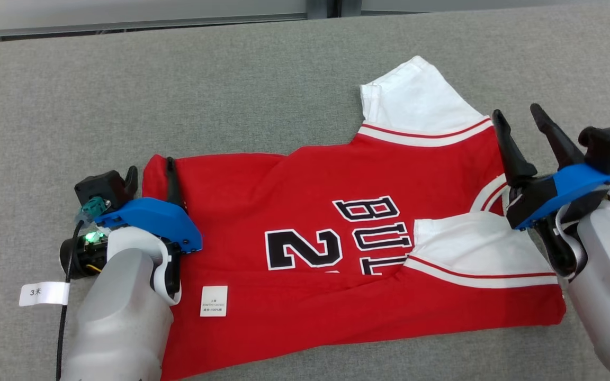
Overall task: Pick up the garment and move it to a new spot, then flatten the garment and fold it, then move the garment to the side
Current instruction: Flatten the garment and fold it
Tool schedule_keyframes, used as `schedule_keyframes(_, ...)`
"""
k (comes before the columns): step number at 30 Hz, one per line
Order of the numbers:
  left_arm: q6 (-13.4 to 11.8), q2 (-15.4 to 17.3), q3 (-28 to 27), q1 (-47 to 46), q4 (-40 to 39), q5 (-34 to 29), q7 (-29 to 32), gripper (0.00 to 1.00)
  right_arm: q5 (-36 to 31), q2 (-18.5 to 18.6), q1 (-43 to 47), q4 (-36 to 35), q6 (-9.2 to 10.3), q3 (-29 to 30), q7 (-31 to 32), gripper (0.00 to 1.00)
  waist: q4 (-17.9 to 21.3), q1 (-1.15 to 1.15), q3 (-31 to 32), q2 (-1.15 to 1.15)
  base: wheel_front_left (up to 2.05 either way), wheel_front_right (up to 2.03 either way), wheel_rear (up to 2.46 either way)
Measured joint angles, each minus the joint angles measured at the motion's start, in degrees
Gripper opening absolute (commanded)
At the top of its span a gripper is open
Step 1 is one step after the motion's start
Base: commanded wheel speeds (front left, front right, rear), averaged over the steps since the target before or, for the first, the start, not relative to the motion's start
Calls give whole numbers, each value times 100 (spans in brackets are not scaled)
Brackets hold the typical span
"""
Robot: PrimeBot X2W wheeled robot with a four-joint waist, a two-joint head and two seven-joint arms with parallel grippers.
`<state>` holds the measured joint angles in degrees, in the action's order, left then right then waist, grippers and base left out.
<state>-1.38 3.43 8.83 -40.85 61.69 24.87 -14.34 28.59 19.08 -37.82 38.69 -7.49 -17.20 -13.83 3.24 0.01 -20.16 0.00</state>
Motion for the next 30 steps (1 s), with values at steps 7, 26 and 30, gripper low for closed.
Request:
schedule_keyframes(7,126,-25,92,5,-105,37,-65,100,141,158,-522,445,-1,-392,11,100,-253,0,-18,0,0,0,0)
schedule_keyframes(26,358,-19,1575,-499,-421,735,-47,0,653,535,-2437,1688,-1,-1434,1399,100,-688,-1,-647,0,0,0,0)
schedule_keyframes(30,208,-16,2049,-589,-744,1058,-58,0,957,711,-2681,1795,-1,-1585,1711,100,-891,-1,-866,0,0,0,0)
